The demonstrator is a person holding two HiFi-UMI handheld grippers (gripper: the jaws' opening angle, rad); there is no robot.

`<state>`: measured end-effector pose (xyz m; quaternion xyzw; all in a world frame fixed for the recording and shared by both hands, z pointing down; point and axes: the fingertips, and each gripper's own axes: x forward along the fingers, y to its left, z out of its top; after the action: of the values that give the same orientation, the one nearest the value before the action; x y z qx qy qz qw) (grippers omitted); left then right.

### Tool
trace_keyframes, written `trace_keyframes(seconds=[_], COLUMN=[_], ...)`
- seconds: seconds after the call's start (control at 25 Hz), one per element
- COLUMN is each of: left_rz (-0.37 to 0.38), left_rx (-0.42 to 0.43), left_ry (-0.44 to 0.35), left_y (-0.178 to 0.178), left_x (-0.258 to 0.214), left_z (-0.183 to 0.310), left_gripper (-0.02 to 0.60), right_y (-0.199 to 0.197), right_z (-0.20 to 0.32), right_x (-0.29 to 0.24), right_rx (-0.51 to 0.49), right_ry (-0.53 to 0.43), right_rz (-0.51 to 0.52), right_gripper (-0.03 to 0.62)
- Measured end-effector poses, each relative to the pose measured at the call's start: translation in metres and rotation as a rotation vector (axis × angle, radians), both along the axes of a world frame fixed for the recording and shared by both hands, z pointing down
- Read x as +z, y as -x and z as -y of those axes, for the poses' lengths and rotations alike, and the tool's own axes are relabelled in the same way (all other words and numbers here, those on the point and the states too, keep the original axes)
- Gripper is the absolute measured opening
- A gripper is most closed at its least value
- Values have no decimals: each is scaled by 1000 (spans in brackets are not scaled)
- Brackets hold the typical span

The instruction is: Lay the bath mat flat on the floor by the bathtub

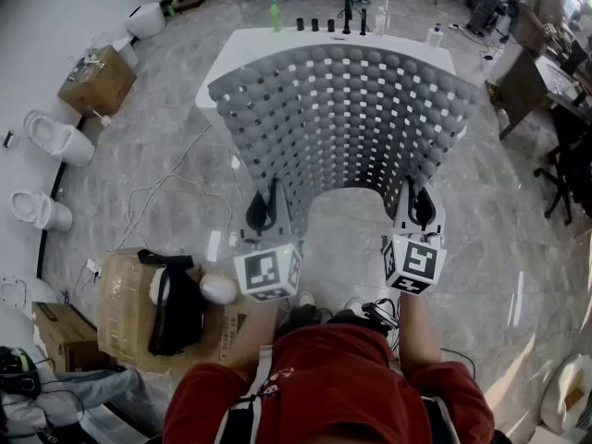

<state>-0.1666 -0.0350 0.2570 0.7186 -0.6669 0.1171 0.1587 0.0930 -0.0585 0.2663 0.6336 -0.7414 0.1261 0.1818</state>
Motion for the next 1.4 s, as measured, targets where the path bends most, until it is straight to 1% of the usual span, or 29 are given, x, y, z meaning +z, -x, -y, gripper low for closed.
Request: trace_keyframes(seconds=[0.16,0.28,0.44,0.52,0.68,0.88,1.04,1.24,1.4], left_rz=[-3,-7,5,-2,-15,2,1,17,20], left_rx=[6,3,-4,-9,-4,-42,-67,-96,-101], left_ry=[-6,0,-15,-14,-14,-3,0,9,10], left_y=[-7,-22,-42,-47,-40,-73,-75,-98,-91], left_x=[-23,-30,-39,-38,-38,-39,-39,-36,-31], left_z=[-8,-20,-17,-21,-25,-34,-34,-44,-42], left_gripper=[57,57,57,57,57,57,57,57,57], right_y=[-6,-21,-42,-47,-35,-62,-61,-82,-76], right_z=[-14,-28,-27,-32,-36,-36,-31,-36,-34], right_x=[-21,-28,-31,-31,-32,-26,-25,-13,-6], right_rx=[22,24,27,31,41,5,-12,-36,-35], right_ry=[-7,-6,-14,-14,-17,-2,1,19,28], right_rz=[25,25,24,28,47,86,93,124,128], right_gripper=[61,61,61,64,66,66,67,68,70])
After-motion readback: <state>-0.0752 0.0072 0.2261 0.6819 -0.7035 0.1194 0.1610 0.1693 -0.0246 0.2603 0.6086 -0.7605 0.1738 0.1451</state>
